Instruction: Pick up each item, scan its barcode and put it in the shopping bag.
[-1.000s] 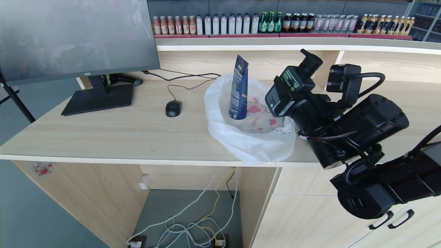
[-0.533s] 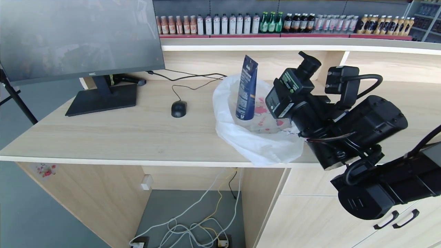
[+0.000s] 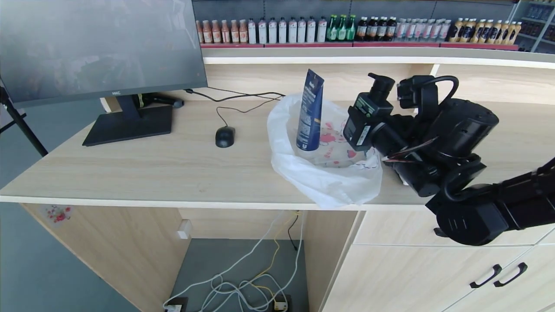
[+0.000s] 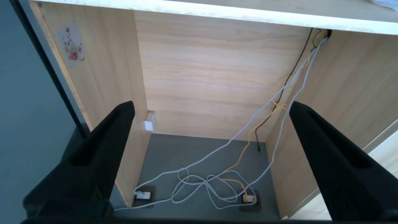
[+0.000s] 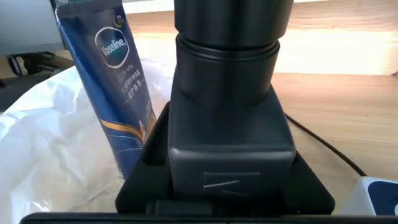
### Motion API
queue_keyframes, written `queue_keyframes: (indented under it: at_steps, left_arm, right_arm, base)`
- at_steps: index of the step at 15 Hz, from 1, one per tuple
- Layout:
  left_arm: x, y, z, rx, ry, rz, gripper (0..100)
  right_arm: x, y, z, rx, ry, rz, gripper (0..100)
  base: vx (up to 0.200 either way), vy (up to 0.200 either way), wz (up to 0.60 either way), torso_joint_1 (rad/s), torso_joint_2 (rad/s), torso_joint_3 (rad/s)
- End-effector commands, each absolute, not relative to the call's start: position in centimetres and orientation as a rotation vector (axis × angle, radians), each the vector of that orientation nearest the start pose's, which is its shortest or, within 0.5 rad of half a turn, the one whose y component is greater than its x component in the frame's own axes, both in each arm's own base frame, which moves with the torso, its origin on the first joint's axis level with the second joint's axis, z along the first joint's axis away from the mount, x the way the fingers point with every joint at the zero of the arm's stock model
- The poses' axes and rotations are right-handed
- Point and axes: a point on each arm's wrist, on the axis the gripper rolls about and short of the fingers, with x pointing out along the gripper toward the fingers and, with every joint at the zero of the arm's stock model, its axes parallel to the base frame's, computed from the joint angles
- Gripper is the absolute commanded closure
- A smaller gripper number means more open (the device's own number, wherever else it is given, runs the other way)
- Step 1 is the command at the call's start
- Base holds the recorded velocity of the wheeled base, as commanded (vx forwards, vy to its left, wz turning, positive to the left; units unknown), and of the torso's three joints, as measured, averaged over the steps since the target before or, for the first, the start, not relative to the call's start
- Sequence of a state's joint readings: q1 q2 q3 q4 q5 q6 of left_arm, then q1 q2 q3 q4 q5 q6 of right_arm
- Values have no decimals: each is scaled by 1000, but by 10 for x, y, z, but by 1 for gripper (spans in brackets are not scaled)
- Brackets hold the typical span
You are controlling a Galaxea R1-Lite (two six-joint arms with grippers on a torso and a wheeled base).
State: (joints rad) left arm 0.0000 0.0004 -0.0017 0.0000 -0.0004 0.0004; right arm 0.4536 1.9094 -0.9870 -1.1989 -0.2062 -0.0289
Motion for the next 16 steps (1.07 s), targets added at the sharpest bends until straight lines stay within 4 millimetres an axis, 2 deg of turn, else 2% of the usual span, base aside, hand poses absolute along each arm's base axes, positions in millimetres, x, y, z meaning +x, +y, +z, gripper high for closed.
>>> queue_keyframes:
  at_steps: [1,5,12,16]
  left_arm:
    - [-23,0,76,0,-2,0,0]
    - [-23,0,76,-2,-2,0,0]
    - [-23,0,76,0,-2,0,0]
    - [-23,0,76,2,-2,-2,0]
  right_arm:
    - [340,150,221,54,-267,220,100]
    - [364,159,205,31,-247,225,100]
    - [374,161,178,4,-180,226,100]
    - [378,162,172,-7,-170,225,100]
  base:
    - [0,0,0,0,0,0]
    - [0,0,0,0,0,0]
    - [0,0,0,0,0,0]
    - [0,0,0,0,0,0]
